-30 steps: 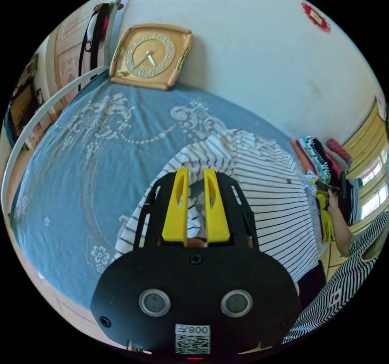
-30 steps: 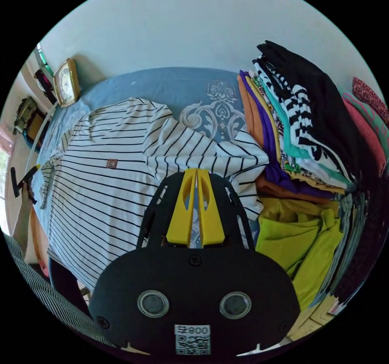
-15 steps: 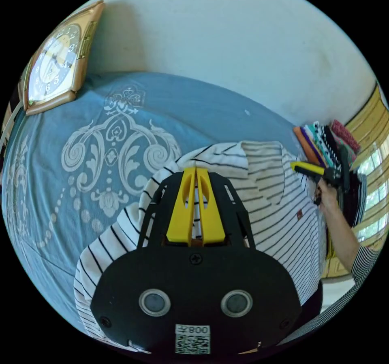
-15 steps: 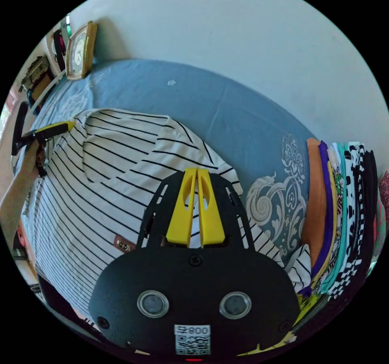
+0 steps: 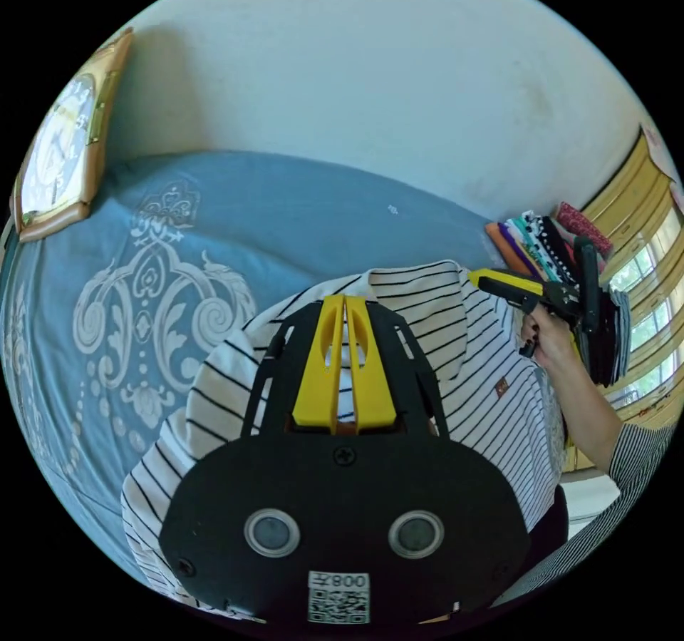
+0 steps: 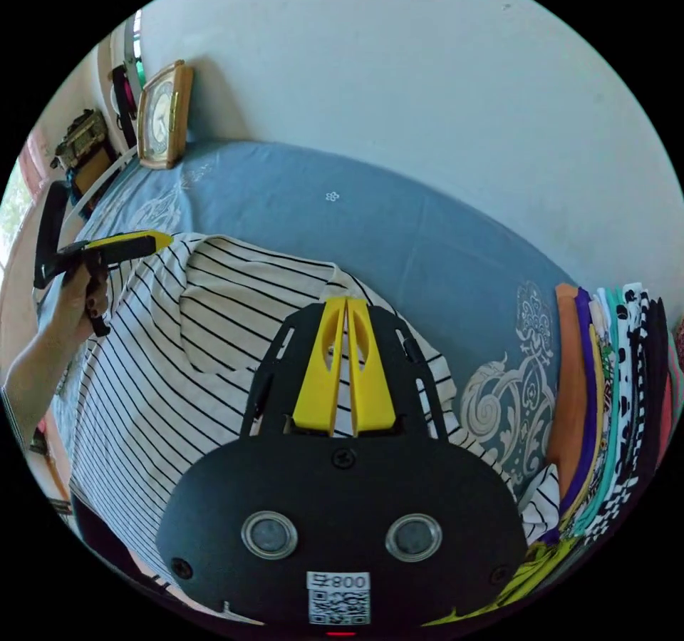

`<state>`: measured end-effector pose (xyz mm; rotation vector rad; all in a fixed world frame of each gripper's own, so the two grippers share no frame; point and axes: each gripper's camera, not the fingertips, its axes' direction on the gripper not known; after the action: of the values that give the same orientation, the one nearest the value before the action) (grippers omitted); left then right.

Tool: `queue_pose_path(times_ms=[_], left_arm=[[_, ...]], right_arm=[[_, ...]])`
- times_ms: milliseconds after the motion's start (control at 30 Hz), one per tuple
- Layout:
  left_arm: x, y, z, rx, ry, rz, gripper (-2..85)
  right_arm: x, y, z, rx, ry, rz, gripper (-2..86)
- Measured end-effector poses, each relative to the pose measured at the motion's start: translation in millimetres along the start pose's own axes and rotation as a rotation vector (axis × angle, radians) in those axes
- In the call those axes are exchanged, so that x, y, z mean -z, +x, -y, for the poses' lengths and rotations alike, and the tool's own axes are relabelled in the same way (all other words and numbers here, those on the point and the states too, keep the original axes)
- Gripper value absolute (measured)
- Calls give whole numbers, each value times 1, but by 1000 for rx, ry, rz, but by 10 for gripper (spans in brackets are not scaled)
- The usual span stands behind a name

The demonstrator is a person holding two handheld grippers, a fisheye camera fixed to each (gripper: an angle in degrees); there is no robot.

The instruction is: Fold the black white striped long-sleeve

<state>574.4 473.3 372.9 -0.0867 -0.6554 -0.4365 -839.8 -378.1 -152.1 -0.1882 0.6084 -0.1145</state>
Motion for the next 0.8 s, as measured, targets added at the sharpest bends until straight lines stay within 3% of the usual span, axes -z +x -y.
queue_pose_path(times_ms=[67, 400, 467, 633, 800], left_arm=[[-25, 2, 6, 8, -80, 25, 1], [-19, 18, -22, -6, 14, 24, 1], [-33, 15, -27, 7, -83, 56, 1], [9, 23, -70, -32, 8, -32, 2], [42, 27, -172, -25, -81, -101, 3]], right_arm=[[-21, 7, 9, -23, -69, 30, -3], [12, 44, -41, -66, 11, 126, -4], [18, 48, -59, -70, 7, 131, -4], [77, 60, -153, -26, 45, 191, -4], [107, 66, -277, -34, -77, 239, -4]])
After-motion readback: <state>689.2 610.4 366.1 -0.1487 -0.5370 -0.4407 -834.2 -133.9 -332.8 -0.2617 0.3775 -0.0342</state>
